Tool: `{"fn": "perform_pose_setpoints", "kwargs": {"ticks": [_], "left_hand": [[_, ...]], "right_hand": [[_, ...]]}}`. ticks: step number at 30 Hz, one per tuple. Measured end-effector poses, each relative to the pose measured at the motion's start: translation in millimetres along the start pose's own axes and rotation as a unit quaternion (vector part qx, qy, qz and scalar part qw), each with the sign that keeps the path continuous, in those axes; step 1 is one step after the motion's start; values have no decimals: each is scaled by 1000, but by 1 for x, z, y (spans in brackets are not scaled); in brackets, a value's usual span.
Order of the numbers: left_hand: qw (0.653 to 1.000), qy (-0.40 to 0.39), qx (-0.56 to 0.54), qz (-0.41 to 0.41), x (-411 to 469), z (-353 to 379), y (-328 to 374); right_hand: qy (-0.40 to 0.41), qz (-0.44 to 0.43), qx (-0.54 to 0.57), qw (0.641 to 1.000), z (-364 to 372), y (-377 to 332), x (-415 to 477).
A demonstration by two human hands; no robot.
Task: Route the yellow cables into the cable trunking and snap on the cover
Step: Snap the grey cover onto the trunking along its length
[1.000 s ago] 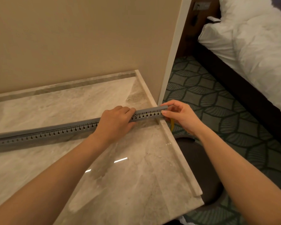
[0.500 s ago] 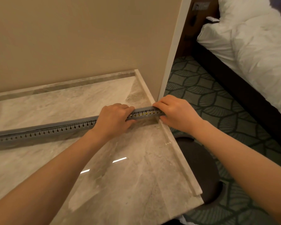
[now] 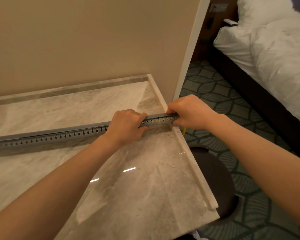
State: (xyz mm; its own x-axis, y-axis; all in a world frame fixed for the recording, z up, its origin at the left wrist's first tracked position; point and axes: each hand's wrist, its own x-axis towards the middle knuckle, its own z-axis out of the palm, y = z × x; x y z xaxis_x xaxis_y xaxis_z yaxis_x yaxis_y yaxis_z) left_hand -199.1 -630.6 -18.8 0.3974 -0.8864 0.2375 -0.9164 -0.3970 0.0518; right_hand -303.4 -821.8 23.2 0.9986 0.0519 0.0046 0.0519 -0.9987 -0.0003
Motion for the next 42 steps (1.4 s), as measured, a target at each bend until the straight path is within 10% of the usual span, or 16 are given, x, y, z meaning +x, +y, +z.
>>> {"fn": "perform_pose_setpoints", "kwargs": {"ticks": [42], "left_hand": [[980, -138, 139, -34, 9, -31, 13]], "right_hand": [[6, -3, -4, 1000, 5, -36, 32]]}}
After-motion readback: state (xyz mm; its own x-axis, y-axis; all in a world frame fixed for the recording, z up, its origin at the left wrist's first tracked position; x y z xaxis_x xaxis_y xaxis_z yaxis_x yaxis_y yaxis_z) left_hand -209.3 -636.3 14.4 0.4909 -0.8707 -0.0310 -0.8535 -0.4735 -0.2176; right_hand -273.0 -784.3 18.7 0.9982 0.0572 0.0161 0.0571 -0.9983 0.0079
